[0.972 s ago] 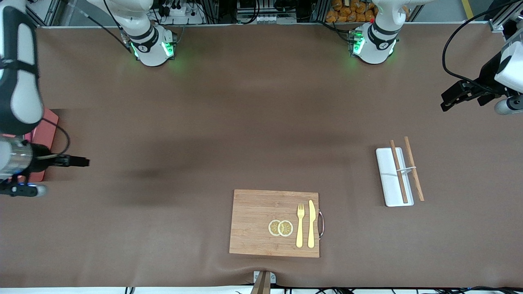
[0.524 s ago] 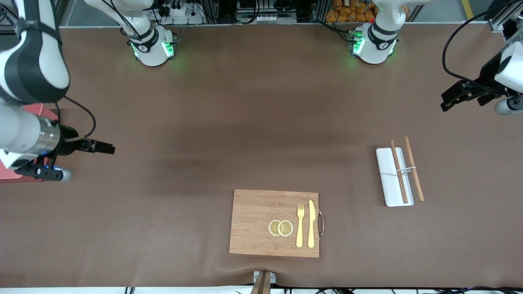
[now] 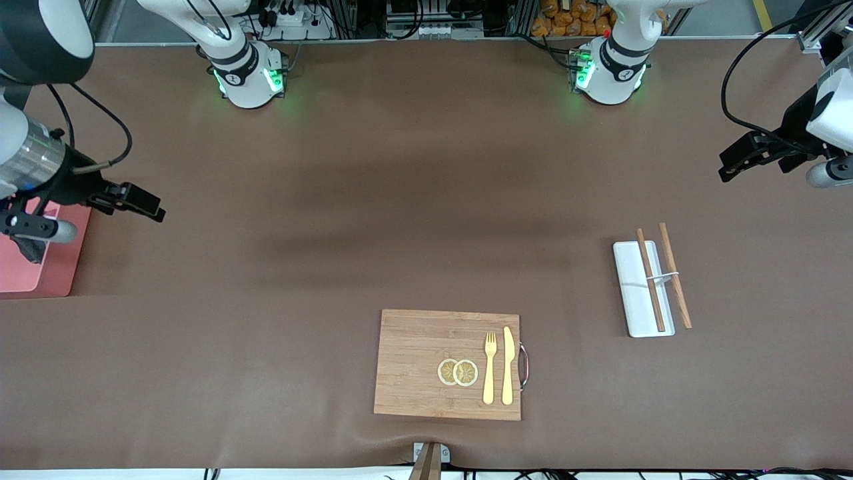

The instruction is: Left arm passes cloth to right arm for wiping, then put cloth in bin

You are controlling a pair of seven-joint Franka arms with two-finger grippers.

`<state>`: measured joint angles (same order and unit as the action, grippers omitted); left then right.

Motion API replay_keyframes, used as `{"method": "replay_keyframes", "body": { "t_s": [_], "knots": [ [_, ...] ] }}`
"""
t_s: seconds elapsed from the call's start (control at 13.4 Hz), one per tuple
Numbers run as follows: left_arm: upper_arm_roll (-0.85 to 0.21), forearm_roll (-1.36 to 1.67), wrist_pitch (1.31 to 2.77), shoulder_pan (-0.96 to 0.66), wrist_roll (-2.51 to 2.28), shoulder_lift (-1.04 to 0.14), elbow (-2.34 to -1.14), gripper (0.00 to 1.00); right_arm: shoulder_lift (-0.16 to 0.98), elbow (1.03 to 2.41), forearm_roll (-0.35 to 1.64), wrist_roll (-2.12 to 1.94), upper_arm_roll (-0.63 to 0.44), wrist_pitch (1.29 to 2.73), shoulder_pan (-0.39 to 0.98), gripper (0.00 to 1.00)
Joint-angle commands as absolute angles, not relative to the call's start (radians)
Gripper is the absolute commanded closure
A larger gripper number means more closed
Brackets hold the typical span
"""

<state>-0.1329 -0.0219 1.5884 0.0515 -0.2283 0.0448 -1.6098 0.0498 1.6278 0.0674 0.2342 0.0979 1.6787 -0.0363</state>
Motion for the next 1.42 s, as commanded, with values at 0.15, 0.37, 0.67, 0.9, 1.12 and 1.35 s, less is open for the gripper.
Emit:
{"method": "replay_keyframes", "body": {
  "t_s": [0.15, 0.37, 0.67, 0.9, 1.12, 1.35],
  "knots": [
    [-0.133, -0.032, 1.598, 0.054, -0.215, 0.052, -1.618, 0.00, -0.029, 1.675, 0.077, 0.225, 0.107, 1.698, -0.006, 0.00],
    [-0.133, -0.032, 1.598, 0.054, -0.215, 0.052, -1.618, 0.00, -0.002, 1.614, 0.063, 0.216, 0.107, 1.706, -0.005, 0.00],
    [-0.133, -0.032, 1.598, 0.052, -0.215, 0.054, -1.618, 0.00, -0.002, 1.589, 0.038, 0.216, 0.107, 1.698, -0.005, 0.00],
    [-0.133, -0.029, 1.598, 0.052, -0.224, 0.057, -1.620, 0.00, -0.002, 1.589, 0.038, 0.221, 0.109, 1.683, -0.002, 0.00],
    [-0.133, -0.029, 1.601, 0.052, -0.233, 0.058, -1.620, 0.00, -0.006, 1.589, 0.038, 0.224, 0.107, 1.681, 0.008, 0.00],
    [-0.132, -0.031, 1.603, 0.052, -0.235, 0.054, -1.609, 0.00, -0.008, 1.589, 0.038, 0.229, 0.109, 1.678, 0.009, 0.00]
  ]
}}
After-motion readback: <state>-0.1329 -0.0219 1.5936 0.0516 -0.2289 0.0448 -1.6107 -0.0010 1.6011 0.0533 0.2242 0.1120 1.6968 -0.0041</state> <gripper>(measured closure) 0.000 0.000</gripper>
